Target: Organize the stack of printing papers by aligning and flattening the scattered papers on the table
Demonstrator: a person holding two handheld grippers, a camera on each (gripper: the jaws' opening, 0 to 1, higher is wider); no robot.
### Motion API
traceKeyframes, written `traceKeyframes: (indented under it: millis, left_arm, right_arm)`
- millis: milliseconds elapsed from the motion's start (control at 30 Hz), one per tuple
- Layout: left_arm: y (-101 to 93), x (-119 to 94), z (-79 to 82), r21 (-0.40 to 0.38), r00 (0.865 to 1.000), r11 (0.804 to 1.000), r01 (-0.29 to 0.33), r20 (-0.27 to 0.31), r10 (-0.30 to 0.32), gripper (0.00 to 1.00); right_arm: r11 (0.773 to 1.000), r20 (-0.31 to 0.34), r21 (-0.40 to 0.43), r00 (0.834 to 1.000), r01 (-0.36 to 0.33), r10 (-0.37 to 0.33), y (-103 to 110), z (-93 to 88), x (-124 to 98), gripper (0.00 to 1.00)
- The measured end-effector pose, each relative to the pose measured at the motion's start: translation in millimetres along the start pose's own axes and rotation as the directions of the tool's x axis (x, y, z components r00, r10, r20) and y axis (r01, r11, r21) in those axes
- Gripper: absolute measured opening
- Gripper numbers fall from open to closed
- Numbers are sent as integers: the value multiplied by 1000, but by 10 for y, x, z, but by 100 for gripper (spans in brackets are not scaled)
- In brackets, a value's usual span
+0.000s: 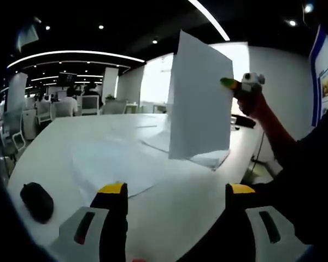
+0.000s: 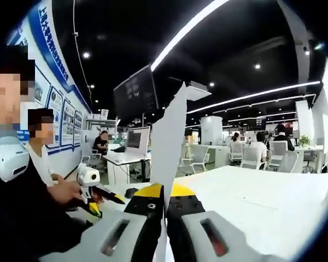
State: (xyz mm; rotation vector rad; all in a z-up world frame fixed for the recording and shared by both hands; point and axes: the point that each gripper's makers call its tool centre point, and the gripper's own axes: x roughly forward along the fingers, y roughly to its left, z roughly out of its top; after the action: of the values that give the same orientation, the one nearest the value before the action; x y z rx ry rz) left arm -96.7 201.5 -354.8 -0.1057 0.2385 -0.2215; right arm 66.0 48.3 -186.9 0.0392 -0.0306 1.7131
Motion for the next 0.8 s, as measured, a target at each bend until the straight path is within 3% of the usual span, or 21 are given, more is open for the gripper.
traceKeyframes:
  millis: [167, 433, 800]
  left_arm:
    - [-4, 3, 6, 0, 1000, 1000, 2, 3, -2, 75]
    - [-8, -7, 13, -4, 1000, 1000, 4, 9, -4, 75]
    - [-13, -6, 19, -4, 1000, 1000, 6, 10, -6, 75]
  right_arm:
    - [997, -7, 41, 997, -71, 71, 116, -11, 11, 0]
    - [990, -55, 66, 990, -128, 131, 245, -103, 21, 0]
    - [939, -55, 144, 945, -311, 322, 582, -102, -33, 0]
